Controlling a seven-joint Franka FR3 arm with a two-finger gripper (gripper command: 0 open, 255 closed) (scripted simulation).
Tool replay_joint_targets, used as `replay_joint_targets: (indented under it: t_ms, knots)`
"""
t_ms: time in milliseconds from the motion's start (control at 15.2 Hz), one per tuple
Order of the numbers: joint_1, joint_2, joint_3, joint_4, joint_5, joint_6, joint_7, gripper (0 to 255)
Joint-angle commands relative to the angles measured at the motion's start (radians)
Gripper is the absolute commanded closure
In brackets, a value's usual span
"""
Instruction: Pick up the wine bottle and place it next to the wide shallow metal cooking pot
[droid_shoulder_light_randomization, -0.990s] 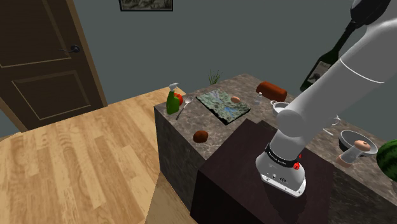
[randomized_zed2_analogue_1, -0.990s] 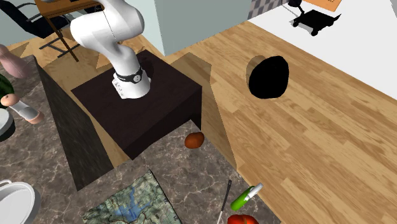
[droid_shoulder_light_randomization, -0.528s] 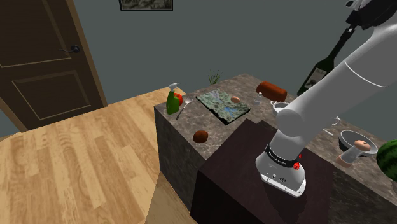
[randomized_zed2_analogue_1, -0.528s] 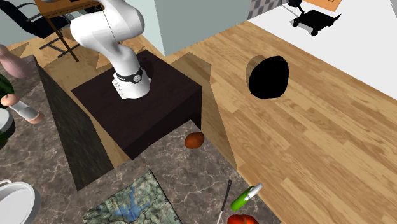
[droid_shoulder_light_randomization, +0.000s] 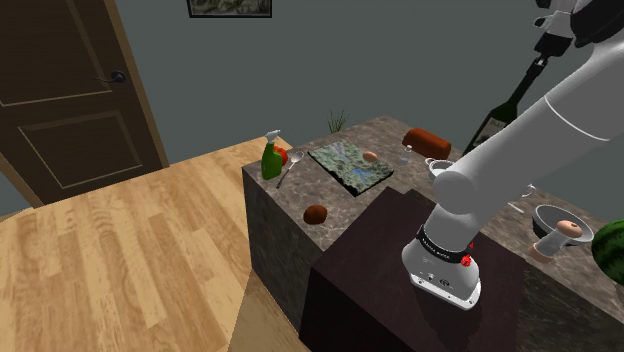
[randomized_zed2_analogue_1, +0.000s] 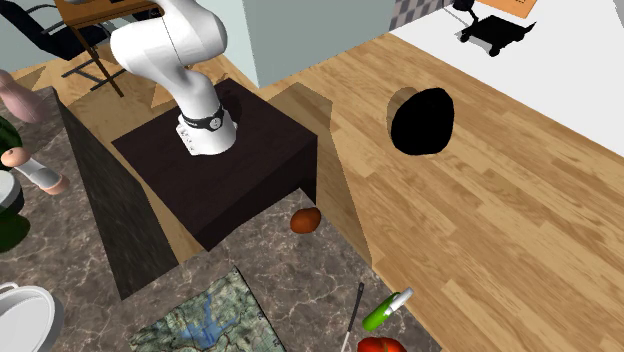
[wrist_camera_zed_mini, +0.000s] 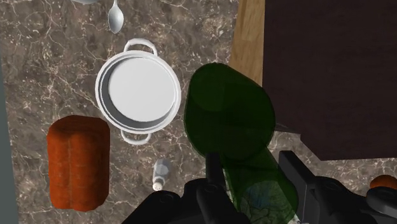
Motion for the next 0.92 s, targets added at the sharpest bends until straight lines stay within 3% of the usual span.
replay_joint_targets:
  t_ms: [0, 858]
  knots:
    - [-0.002, -0.003, -0.004, -0.031, -0.004, 0.030, 0.001, 255]
    - [-0.004, 0.005, -0.044, -0.197, -0.012, 0.204, -0.002, 255]
